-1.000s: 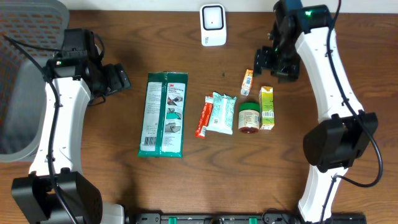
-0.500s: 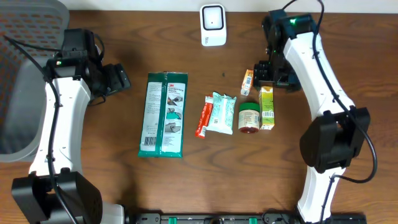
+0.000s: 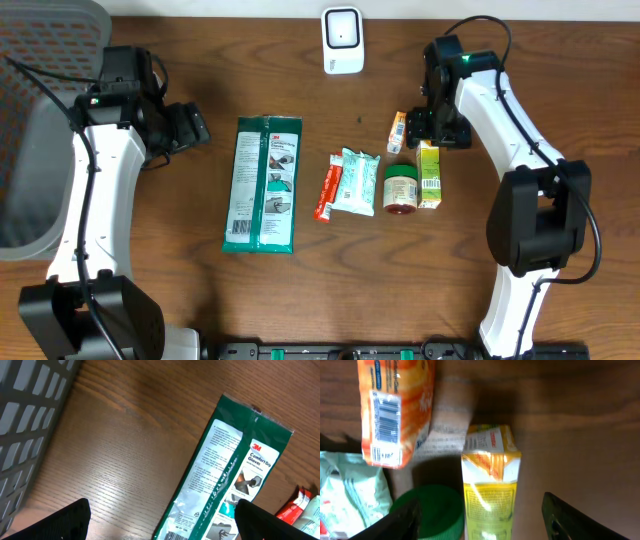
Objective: Scan the item barcode
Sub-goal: 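Lower the right gripper over the green tea carton and close on it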
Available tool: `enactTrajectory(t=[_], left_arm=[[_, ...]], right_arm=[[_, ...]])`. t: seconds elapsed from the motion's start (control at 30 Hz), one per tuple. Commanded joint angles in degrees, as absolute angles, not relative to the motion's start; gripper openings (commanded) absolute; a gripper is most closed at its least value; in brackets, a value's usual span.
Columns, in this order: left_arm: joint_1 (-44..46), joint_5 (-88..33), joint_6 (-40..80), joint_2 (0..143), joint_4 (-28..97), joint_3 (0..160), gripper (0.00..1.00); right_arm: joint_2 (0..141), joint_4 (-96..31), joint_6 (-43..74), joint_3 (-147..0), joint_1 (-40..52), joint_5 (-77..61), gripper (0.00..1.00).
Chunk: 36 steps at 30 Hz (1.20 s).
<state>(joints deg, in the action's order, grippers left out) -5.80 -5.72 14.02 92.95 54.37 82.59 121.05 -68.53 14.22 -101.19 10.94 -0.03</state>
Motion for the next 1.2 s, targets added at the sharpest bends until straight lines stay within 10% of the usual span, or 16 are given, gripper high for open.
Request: enactTrajectory(t=[0.0,1.17], left_arm=[[-6.04,-5.8,13.3,93.23,54.54,82.74,0.92],[-6.04,-5.8,13.3,93.23,54.54,82.74,0.92]], right_arm=[[121.03,-66.48,12.78,-99.29,10.41,-0.03,0.71],[121.08,-57.89,12.8,-90.63,9.41,0.89,0.62]])
